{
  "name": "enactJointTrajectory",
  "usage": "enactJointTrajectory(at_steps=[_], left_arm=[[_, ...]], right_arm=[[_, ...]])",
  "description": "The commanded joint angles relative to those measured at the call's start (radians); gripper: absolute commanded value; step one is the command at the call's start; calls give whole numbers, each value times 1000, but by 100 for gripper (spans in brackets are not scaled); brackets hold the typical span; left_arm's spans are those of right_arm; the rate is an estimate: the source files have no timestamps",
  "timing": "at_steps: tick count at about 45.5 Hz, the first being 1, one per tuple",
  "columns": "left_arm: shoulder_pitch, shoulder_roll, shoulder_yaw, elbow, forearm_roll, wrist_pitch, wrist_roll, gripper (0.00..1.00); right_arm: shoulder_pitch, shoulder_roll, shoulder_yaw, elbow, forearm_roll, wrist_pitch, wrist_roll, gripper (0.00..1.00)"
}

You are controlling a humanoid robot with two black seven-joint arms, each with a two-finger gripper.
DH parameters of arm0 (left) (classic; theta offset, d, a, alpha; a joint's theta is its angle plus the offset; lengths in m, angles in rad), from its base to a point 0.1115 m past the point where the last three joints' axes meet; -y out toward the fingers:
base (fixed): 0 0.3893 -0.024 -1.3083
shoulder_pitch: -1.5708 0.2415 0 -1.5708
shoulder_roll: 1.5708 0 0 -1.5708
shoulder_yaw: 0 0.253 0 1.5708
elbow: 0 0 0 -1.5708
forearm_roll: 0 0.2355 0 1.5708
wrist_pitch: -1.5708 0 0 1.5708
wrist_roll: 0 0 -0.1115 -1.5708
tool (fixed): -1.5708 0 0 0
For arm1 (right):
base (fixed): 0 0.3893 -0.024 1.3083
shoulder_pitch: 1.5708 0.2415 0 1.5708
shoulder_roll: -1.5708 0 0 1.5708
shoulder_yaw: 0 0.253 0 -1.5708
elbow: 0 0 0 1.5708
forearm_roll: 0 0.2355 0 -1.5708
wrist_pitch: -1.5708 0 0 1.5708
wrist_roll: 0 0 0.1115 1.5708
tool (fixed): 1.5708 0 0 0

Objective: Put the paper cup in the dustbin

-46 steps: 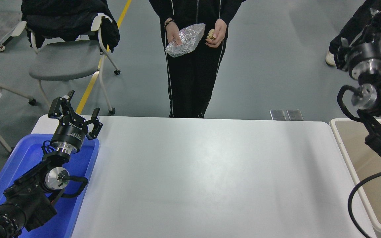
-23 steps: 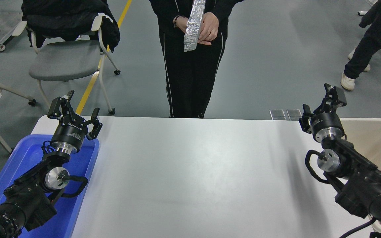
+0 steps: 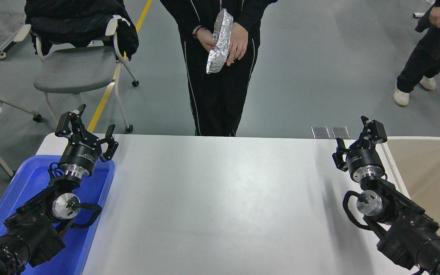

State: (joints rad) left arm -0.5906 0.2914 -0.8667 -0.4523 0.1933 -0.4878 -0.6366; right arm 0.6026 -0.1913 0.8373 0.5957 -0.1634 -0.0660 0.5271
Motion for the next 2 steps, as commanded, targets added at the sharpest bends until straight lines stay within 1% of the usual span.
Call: enactJointTrajectory(at_steps=[1, 2], left_arm=[[0, 0, 0, 0, 0, 0, 0, 100], [0, 0, 0, 0, 0, 0, 0, 100]], right_arm=[[8, 3, 11, 3, 1, 3, 1, 100], [8, 3, 11, 1, 1, 3, 1, 100]])
